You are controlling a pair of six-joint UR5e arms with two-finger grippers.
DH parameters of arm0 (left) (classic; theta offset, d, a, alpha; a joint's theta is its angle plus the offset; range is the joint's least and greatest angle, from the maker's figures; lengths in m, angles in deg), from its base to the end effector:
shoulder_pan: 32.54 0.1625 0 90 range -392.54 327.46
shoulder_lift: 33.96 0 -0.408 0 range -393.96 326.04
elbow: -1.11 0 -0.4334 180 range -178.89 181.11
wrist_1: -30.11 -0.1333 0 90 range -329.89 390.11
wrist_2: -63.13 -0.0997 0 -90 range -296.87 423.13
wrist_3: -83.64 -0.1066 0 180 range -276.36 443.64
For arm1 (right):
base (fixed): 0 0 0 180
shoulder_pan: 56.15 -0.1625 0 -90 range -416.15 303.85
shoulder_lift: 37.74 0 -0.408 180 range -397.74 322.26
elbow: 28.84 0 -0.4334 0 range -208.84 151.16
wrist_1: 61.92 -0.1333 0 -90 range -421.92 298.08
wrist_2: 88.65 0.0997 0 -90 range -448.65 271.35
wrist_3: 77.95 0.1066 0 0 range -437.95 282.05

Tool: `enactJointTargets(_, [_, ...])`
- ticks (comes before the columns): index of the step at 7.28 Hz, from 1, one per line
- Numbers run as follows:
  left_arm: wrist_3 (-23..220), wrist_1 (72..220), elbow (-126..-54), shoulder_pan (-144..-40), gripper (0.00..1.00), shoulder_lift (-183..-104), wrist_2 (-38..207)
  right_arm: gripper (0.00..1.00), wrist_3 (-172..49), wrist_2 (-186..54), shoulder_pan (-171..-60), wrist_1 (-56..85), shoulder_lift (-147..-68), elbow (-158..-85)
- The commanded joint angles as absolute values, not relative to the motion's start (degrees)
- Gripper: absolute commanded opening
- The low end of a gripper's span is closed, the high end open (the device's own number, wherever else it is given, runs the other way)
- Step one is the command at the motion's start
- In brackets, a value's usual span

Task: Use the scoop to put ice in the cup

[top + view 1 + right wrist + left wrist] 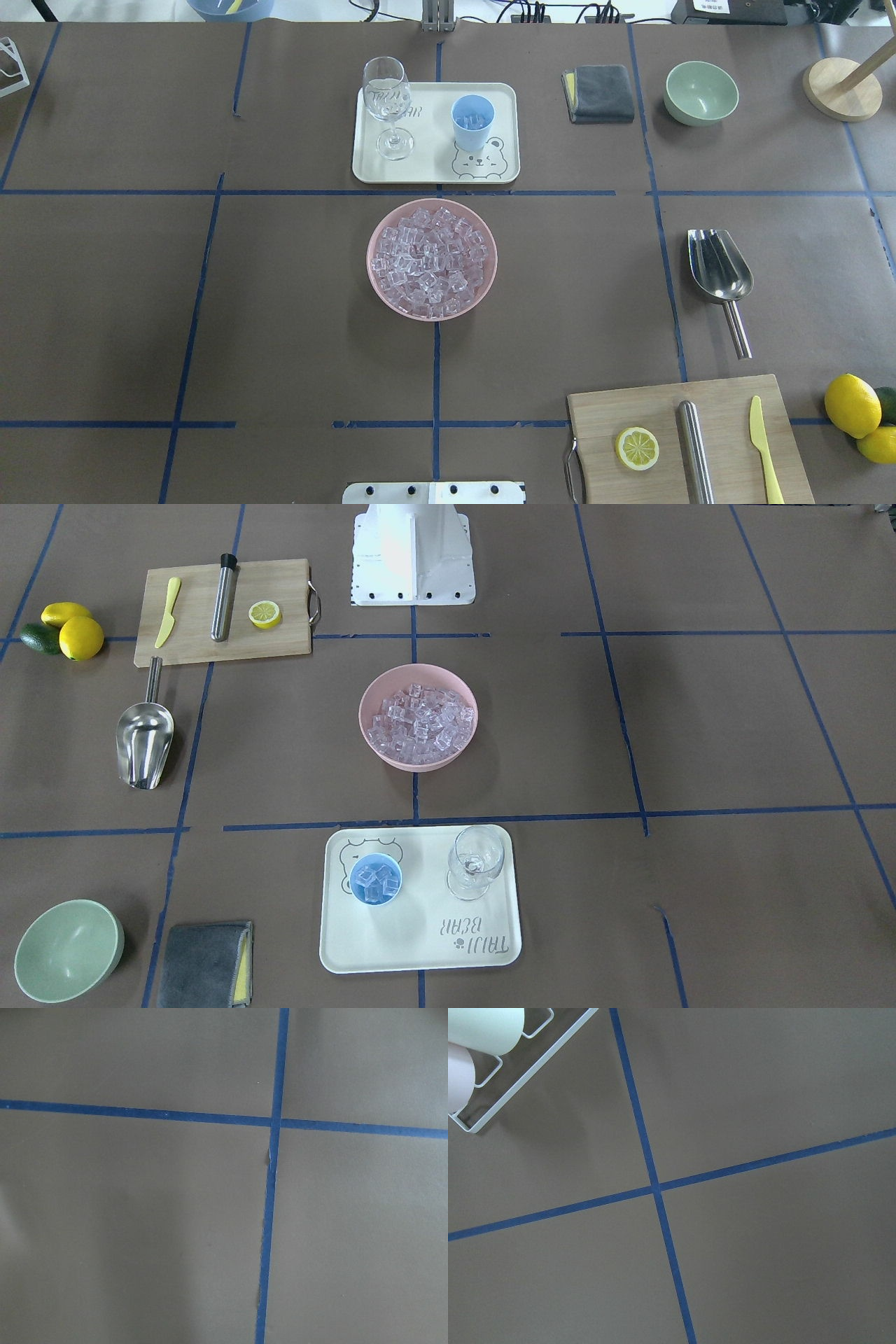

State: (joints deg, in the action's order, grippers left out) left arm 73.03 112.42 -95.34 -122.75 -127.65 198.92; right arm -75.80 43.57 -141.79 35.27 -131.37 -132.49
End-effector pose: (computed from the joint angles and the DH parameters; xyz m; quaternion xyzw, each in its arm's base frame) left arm -0.0589 -0.5555 0.5634 0.0563 0.3854 0.0918 0.9165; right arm 0.0231 -0.5077 0.5682 0.0026 -0.3608 -0.0269 0.9323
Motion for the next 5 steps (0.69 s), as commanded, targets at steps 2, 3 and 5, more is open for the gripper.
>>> enactJointTargets(2, [75.8, 112.5, -96.0, -122.8, 1.0, -126.4, 199.3, 1.0, -74.6, 43.5, -141.6, 35.0, -129.8, -129.8])
enactJointTargets(3, [78.9, 112.8, -96.4, -122.8, 1.0, -126.1, 199.4, 1.0, -72.2, 43.5, -141.5, 35.1, -128.9, -129.4])
enactJointTargets(5, [78.9, 112.9, -97.0, -122.8, 1.0, -125.5, 199.3, 1.0, -71.6, 43.5, -141.4, 35.0, -129.0, -129.0])
